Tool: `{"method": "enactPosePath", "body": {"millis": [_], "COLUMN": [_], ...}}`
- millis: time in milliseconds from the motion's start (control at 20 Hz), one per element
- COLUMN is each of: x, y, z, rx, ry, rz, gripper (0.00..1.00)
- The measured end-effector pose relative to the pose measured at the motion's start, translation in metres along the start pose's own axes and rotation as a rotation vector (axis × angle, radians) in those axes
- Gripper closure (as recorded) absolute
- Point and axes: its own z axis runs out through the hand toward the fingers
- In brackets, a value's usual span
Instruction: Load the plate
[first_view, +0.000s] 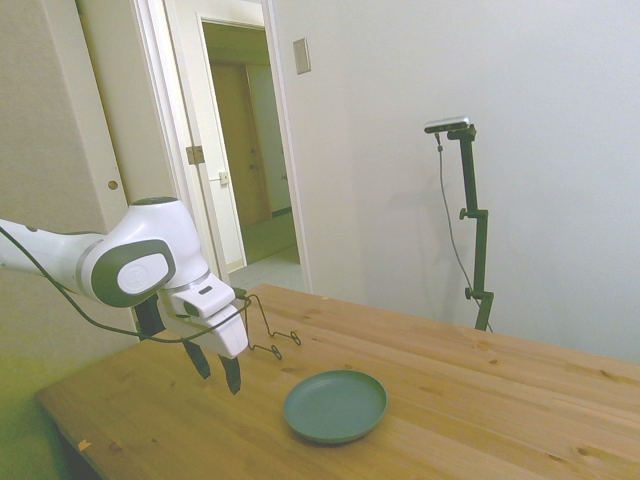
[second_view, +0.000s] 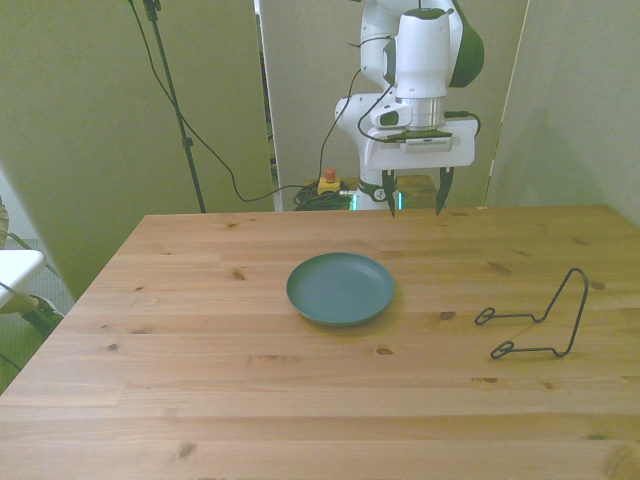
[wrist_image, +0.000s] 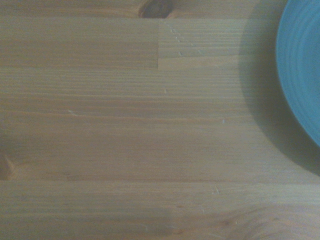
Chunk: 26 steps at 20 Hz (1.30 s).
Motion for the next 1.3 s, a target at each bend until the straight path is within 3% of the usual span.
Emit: {"method": "enactPosePath", "body": {"millis": [250,550,950,1300], "x": [0.012,0.056,0.086,0.089], "y": [0.003,-0.003,-0.038,-0.053], "z": [-0.003,-0.015,0.034,0.055], "rx": [0.008,0.016,-0.115,-0.166], "ry": [-0.018,0.017,0.143,0.184], "rz": [0.012,0.094,0.163,0.171], "gripper": [0.00,0.00,0.00,0.00]}}
